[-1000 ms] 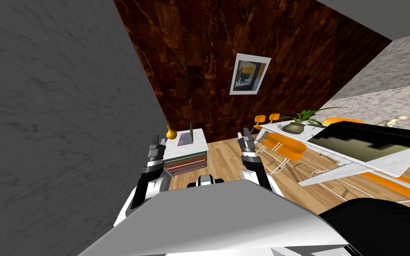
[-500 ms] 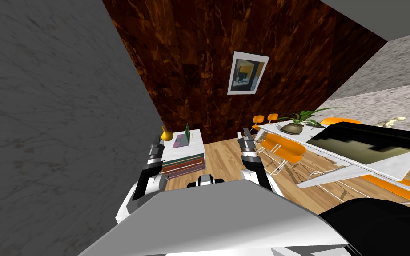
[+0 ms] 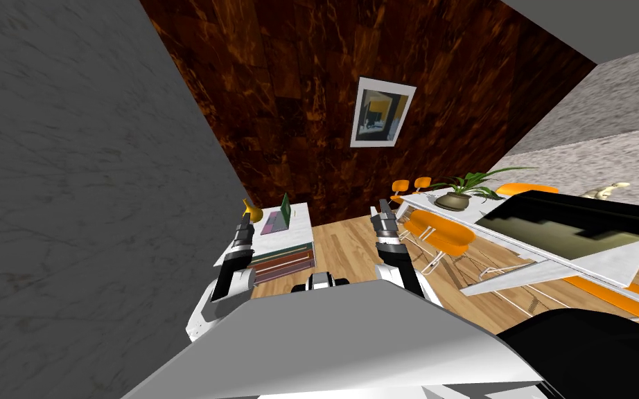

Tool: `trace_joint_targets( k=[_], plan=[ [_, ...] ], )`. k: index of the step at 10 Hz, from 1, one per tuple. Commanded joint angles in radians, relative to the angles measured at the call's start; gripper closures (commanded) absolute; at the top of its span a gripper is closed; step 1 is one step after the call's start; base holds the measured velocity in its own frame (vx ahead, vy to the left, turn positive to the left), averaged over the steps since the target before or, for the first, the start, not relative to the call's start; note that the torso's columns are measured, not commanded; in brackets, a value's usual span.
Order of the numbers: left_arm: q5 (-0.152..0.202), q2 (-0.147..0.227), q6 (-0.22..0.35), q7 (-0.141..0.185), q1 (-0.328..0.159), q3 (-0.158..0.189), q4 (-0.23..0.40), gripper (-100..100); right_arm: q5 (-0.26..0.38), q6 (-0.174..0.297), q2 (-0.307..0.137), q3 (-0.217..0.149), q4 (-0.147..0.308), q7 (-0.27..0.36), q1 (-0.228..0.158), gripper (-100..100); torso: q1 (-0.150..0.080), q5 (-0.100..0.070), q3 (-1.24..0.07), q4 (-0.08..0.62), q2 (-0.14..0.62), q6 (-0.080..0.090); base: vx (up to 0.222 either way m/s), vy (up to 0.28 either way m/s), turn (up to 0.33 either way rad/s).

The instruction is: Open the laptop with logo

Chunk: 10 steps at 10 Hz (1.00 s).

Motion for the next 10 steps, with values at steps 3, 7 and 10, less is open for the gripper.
trace_joint_targets(
  k=[3, 7, 10],
  plan=[
    [-0.022, -0.010, 0.060, -0.028, -0.066, 0.059, 0.100, -100, 0.000, 0.000, 0.000, 0.000, 0.000, 0.000, 0.000, 0, 0.000, 0.000, -0.001, -0.001, -0.002, 0.000, 0.066, -0.088, -0.020],
    [-0.041, -0.013, 0.113, -0.051, -0.124, 0.116, 0.193, -100, 0.000, 0.000, 0.000, 0.000, 0.000, 0.000, 0.000, 0, -0.001, 0.000, -0.001, 0.000, -0.001, 0.000, 0.058, -0.107, -0.022],
    [-0.057, -0.006, 0.156, -0.069, -0.171, 0.161, 0.269, -100, 0.000, 0.000, 0.000, 0.000, 0.000, 0.000, 0.000, 0, 0.000, 0.000, -0.001, 0.000, -0.001, 0.000, 0.065, -0.102, -0.025]
  ],
)
